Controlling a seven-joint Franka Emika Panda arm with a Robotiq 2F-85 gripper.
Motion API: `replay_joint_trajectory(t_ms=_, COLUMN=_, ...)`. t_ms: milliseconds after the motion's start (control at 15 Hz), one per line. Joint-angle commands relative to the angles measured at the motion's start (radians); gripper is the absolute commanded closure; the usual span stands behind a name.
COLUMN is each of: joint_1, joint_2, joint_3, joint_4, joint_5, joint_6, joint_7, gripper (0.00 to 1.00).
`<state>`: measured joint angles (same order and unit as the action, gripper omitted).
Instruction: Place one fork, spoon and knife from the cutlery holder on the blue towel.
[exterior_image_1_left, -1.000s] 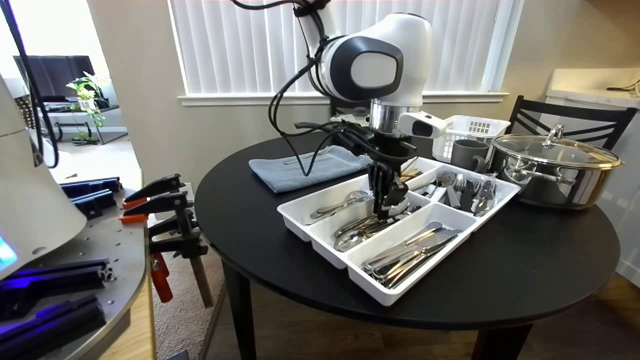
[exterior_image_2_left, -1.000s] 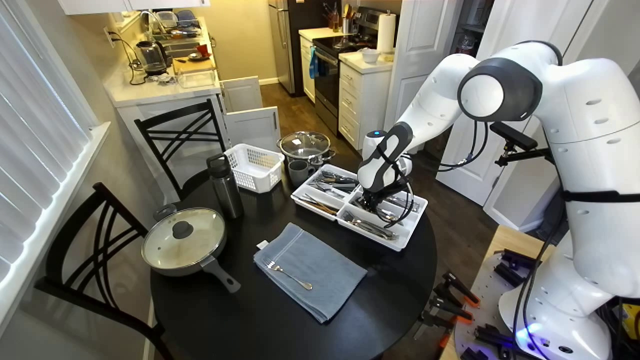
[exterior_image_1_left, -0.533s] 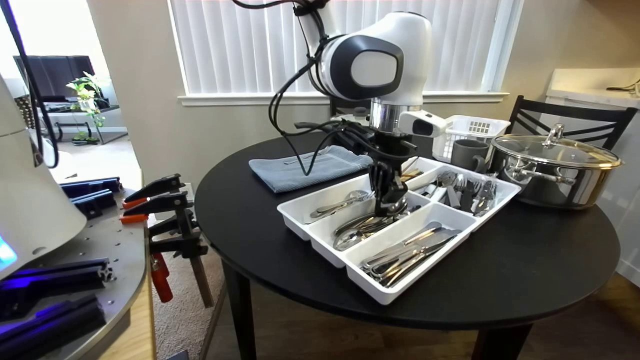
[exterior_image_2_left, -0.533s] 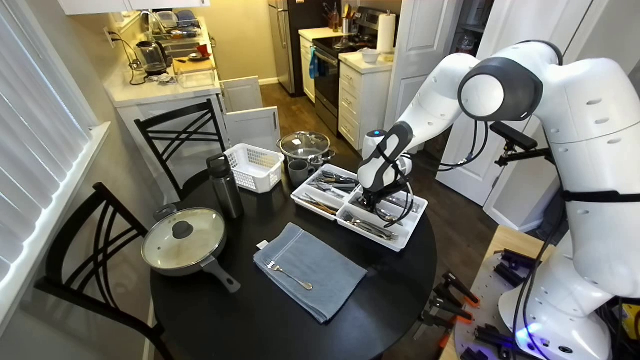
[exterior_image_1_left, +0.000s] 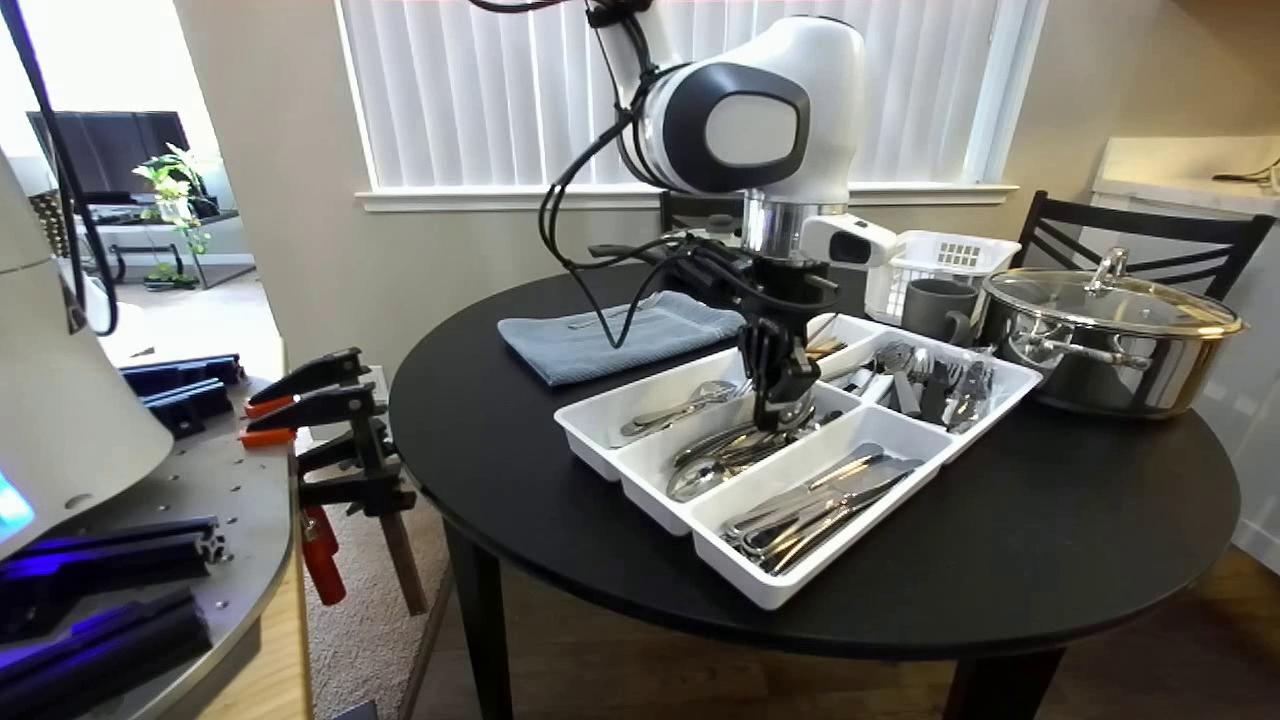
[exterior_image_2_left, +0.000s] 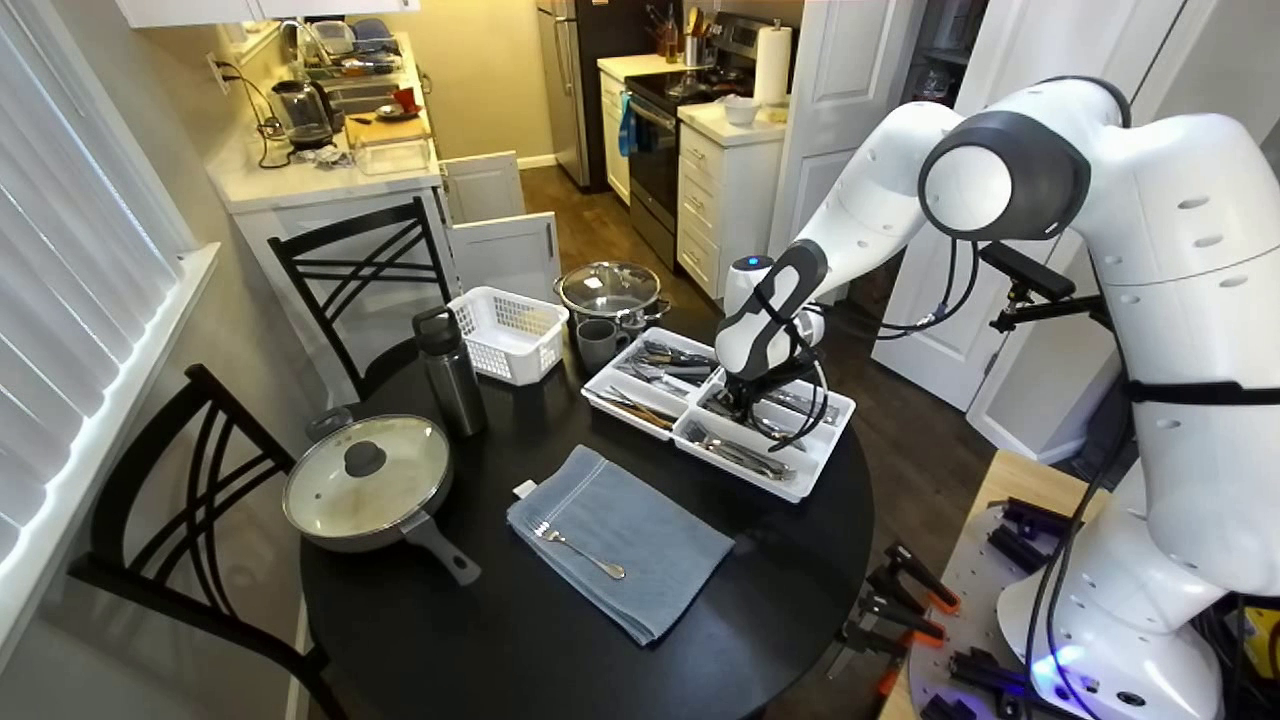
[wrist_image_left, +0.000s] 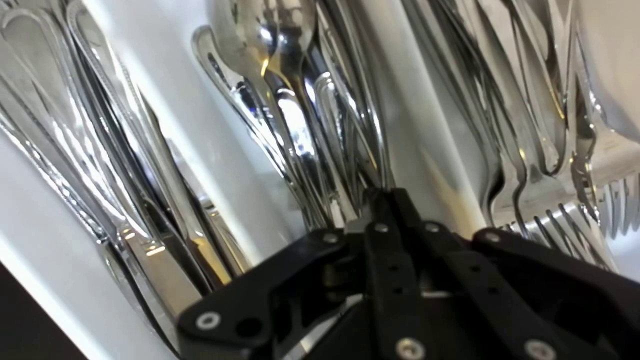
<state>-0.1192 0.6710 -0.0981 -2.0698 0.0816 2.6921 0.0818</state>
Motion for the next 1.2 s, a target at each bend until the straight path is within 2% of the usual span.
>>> replay_joint_trajectory(t_ms=0, joint_1=0.028, joint_2=-0.094, joint_3=-0.030, joint_4=-0.021, joint_5=-0.047, joint_6=-0.104, joint_7=-0.004, gripper=0.99)
replay_joint_trajectory(t_ms=267, joint_1=0.032, joint_2=-0.166, joint_3=-0.029, joint_4=-0.006, joint_5=-0.090, joint_6=-0.216, joint_7=-0.021, gripper=0.99)
replay_joint_trajectory(t_ms=533, joint_1=0.024, joint_2=-0.210, joint_3=0.023, joint_4=-0.007, joint_5=-0.067, joint_6=-0.260, joint_7=-0.055, gripper=0.99)
replay_joint_trajectory(t_ms=867, joint_1=0.019, joint_2=-0.196, joint_3=0.161, joint_4=0.011, joint_5=0.133, joint_6=-0.290, joint_7=-0.064, gripper=0.99)
replay_joint_trajectory(t_ms=1133, joint_1=0.052, joint_2=-0.156, joint_3=0.231, joint_4=0.042, joint_5=0.229, joint_6=-0.288, joint_7=-0.051, gripper=0.99)
